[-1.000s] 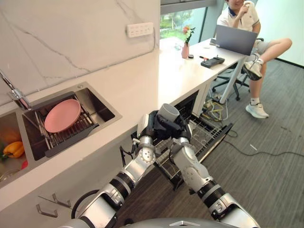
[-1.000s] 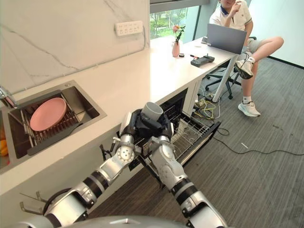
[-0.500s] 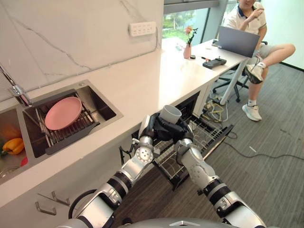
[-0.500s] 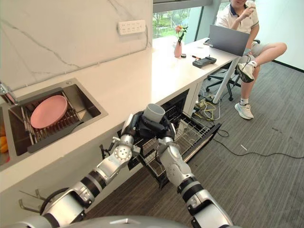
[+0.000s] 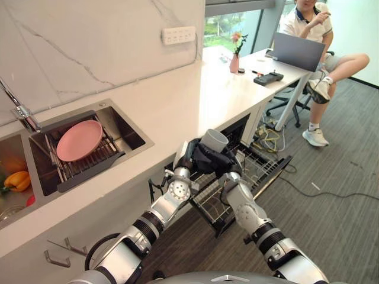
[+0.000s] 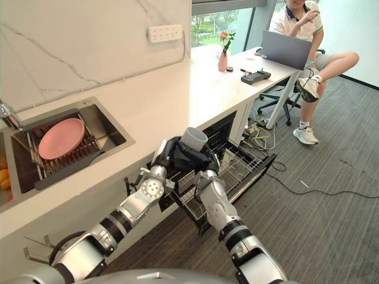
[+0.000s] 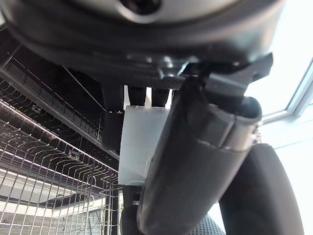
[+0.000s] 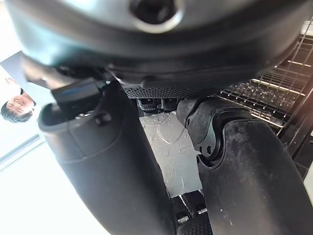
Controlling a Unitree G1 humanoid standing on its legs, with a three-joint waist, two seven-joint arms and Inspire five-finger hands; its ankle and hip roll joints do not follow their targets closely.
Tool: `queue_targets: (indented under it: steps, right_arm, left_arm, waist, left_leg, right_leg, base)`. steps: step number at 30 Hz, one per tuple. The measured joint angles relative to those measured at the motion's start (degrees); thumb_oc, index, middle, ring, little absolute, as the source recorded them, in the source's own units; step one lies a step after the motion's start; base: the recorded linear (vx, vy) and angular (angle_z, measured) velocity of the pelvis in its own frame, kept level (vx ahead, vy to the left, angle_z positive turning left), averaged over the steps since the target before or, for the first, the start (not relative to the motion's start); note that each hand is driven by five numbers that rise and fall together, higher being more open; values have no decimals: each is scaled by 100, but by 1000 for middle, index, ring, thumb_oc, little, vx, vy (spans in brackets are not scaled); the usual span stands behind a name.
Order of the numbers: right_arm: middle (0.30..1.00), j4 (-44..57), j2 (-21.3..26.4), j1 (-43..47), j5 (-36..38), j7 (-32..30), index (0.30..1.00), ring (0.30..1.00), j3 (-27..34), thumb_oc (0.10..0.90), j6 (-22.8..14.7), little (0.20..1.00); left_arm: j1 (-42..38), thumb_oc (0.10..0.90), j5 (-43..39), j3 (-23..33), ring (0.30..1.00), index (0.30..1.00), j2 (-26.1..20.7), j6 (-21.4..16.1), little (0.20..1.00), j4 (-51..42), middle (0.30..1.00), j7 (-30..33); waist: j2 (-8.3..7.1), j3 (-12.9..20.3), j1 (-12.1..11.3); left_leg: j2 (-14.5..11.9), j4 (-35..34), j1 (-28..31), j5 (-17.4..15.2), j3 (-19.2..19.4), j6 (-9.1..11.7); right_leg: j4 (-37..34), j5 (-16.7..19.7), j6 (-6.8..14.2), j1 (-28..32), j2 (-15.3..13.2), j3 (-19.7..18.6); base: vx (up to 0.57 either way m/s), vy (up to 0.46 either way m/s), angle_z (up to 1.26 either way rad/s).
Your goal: Place the dishes in the dishwasher.
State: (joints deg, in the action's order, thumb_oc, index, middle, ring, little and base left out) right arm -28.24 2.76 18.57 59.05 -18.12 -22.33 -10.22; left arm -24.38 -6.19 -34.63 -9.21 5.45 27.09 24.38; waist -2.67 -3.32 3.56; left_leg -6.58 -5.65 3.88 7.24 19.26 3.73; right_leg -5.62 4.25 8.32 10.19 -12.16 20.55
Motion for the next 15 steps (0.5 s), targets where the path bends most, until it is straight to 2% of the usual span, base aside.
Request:
queue_targets:
  steps: [11, 12, 13, 14, 15]
  right_arm:
    - [900, -77, -48, 104, 208, 151, 900, 900, 99, 800, -191, 900]
    - [676, -86, -40, 104, 257, 185, 676, 676, 99, 651, -191, 676]
    - [585, -87, -35, 105, 303, 197, 585, 585, 101, 590, -191, 585]
    - [585, -89, -28, 104, 368, 214, 585, 585, 101, 590, -191, 585]
    - [300, -103, -10, 104, 408, 263, 300, 300, 100, 400, -190, 300]
  left_arm:
    - [-175, 400, 66, -9, 300, 300, -1, 0, 300, 1, 300, -3]
    - [-176, 400, 77, -9, 300, 300, -1, -1, 300, 1, 300, -11]
    - [-176, 400, 96, -8, 300, 300, -1, -1, 300, 1, 300, -20]
    - [-176, 400, 124, -7, 300, 300, -1, -1, 300, 1, 300, -35]
    - [-184, 400, 134, -1, 300, 300, -1, -1, 300, 1, 300, -67]
  waist:
    - [5, -4, -7]
    - [6, -4, -7]
    - [7, -5, -8]
    - [9, -6, -8]
    - [15, -10, -11]
  left_leg:
    - [5, 1, -32, 8, -103, 10]
    - [6, 1, -32, 7, -106, 11]
    - [7, 1, -32, 7, -109, 12]
    - [7, 1, -32, 7, -113, 12]
    - [7, 1, -33, 6, -116, 13]
  right_leg:
    - [1, -37, 5, 39, 7, 113]
    - [1, -40, 7, 42, 7, 118]
    - [1, -42, 8, 44, 7, 120]
    - [1, -44, 9, 46, 7, 123]
    - [1, -46, 10, 48, 7, 128]
  base:
    - [-2, -7, 5]
    - [0, 0, 0]
    - [0, 0, 0]
    - [0, 0, 0]
    - [0, 0, 0]
